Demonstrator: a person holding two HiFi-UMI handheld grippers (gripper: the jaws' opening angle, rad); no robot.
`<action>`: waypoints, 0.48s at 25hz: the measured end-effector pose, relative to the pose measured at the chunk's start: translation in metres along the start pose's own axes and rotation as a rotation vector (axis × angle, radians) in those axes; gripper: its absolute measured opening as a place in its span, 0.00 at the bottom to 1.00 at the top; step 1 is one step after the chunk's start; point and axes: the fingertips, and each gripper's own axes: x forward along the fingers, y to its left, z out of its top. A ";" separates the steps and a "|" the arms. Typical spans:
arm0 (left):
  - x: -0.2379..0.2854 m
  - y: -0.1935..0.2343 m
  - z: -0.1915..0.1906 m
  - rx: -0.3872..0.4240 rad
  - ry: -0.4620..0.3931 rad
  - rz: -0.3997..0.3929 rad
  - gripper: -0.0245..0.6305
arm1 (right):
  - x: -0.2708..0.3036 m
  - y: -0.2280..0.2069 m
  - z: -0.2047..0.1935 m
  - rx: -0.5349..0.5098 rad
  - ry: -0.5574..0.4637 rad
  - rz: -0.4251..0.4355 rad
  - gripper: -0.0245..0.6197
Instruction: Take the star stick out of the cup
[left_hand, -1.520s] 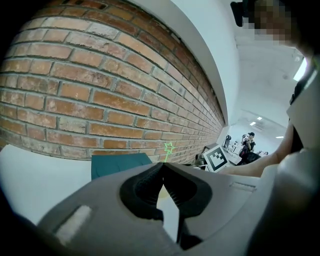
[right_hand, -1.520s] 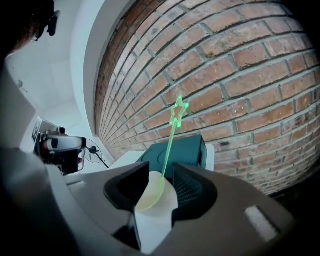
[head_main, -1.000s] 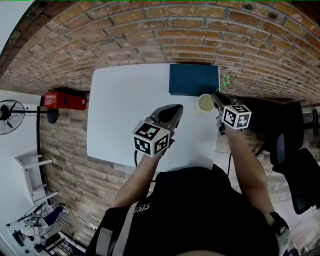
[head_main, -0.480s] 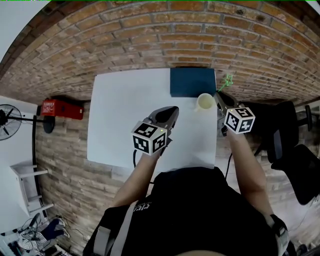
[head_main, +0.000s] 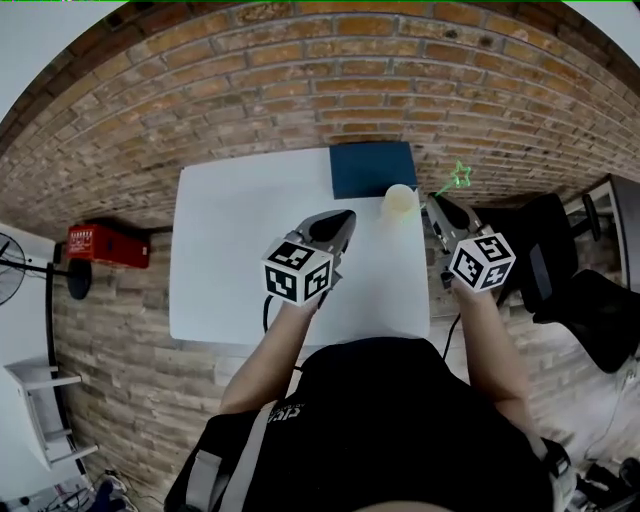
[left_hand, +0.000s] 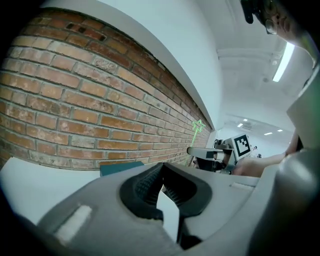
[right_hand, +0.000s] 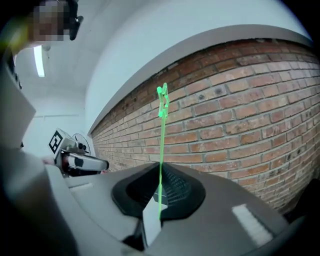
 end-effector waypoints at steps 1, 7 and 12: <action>-0.002 -0.001 0.003 0.006 -0.010 -0.010 0.05 | -0.008 0.007 0.002 -0.008 -0.002 -0.001 0.06; -0.013 -0.002 0.014 0.013 -0.055 -0.030 0.05 | -0.047 0.038 0.022 -0.045 -0.038 -0.003 0.06; -0.021 -0.009 0.022 0.037 -0.067 -0.011 0.05 | -0.064 0.043 0.032 -0.072 -0.070 0.022 0.06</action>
